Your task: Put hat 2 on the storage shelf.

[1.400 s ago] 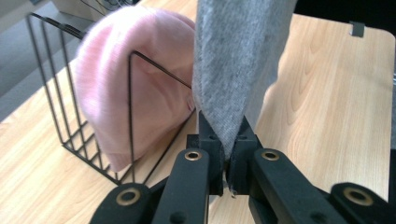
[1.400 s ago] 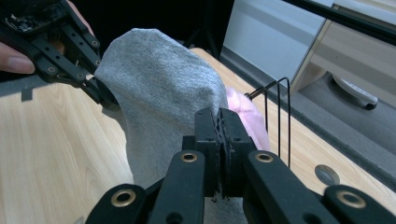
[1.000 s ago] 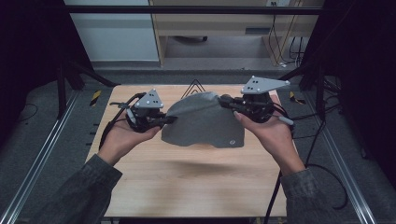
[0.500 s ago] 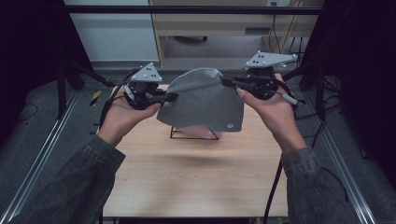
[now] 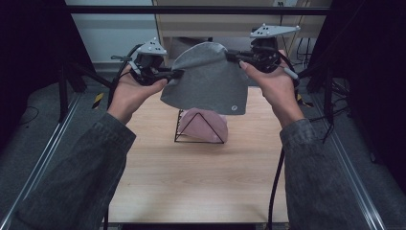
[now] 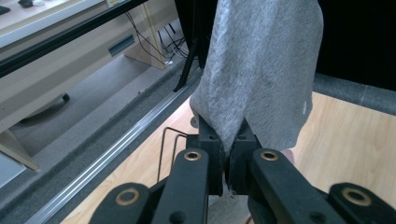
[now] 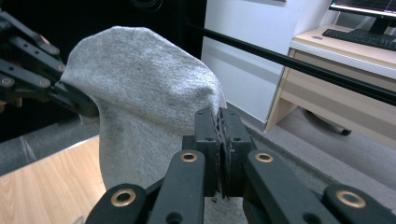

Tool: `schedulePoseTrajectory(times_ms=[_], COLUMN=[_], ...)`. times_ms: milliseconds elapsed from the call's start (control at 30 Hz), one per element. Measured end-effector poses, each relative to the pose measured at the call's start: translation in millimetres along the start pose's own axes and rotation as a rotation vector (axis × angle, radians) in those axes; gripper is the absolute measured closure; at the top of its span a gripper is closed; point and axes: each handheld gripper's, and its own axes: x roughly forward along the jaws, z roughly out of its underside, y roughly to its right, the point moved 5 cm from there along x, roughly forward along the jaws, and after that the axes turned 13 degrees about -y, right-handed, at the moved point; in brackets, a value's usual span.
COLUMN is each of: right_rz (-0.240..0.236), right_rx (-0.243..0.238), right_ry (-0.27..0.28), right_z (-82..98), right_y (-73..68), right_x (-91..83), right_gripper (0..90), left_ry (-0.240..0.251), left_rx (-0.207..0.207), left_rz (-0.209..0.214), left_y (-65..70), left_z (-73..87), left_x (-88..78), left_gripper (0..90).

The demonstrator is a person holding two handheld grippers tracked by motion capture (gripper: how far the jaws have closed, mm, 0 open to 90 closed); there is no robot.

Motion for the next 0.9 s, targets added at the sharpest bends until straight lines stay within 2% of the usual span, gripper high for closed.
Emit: schedulePoseTrajectory(times_ms=[233, 400, 667, 800, 900], right_rz=[0.011, 0.017, 0.018, 0.028, 0.03], right_rx=[0.018, 0.033, 0.052, 0.057, 0.057], right_ry=[0.01, -0.021, -0.058, -0.074, -0.088], right_z=[-11.6, -5.8, 2.1, 6.4, 10.4], right_y=[19.4, 31.0, 42.6, 45.6, 46.9], right_x=[11.9, 32.3, 55.0, 63.1, 68.7], right_gripper=[87.8, 87.7, 87.7, 87.7, 87.7], left_ry=[0.029, 0.007, -0.009, -0.011, -0.022], left_rx=[-0.02, -0.041, -0.064, -0.074, -0.078], left_rz=[-0.012, -0.014, -0.024, -0.041, -0.038], left_y=[-18.7, -31.2, -42.0, -46.7, -47.5], left_z=[-12.6, -5.7, 1.4, 4.5, 7.2], left_x=[5.5, 26.2, 44.6, 52.4, 57.7], left_gripper=[86.7, 86.7, 86.7, 86.6, 86.6])
